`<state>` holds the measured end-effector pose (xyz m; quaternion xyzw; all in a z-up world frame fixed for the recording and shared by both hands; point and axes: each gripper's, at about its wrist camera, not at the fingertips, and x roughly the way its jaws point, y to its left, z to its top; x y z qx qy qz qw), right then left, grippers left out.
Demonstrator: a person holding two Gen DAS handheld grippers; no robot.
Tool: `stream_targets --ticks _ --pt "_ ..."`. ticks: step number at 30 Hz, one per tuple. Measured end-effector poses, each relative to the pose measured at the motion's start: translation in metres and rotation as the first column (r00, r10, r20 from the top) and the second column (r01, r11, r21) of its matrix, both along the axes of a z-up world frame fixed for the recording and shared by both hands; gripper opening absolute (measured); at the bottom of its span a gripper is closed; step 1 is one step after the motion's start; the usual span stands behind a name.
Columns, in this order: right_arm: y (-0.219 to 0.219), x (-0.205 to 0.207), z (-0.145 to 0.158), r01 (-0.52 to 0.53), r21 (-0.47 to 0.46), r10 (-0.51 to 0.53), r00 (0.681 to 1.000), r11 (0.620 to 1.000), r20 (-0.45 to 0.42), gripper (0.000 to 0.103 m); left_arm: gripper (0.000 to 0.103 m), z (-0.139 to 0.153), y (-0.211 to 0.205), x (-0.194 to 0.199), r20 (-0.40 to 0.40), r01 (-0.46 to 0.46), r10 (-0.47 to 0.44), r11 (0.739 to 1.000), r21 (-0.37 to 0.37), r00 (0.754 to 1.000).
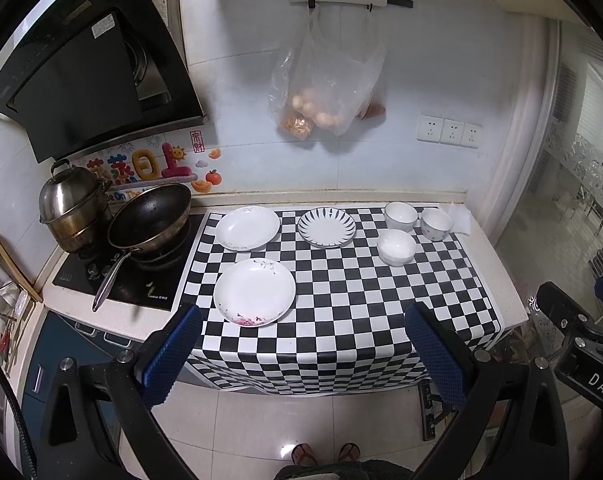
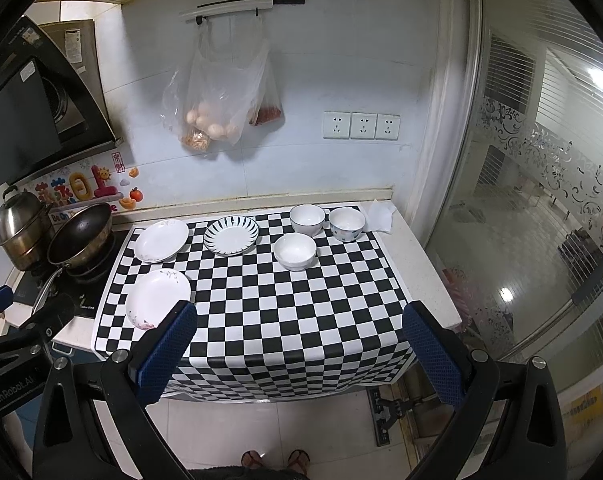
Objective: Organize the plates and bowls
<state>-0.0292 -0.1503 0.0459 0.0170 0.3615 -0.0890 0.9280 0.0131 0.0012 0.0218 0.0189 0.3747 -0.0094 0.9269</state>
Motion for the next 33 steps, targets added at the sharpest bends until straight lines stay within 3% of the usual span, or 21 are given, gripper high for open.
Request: stream_targets --ticks 27,33 --pt "0.010 0.017 0.002 0.005 0.000 -0.005 1.000 1.000 0.011 0.103 0.103 -0.005 0.016 0.010 0.026 0.008 -0.008 1.000 -0.007 1.000" --pt "0.017 0.033 -0.015 -0.028 0.061 0.025 0.998 0.998 0.052 0.103 0.103 -0.025 0.040 0.030 0.030 -0.013 0.013 1.000 0.000 0.999"
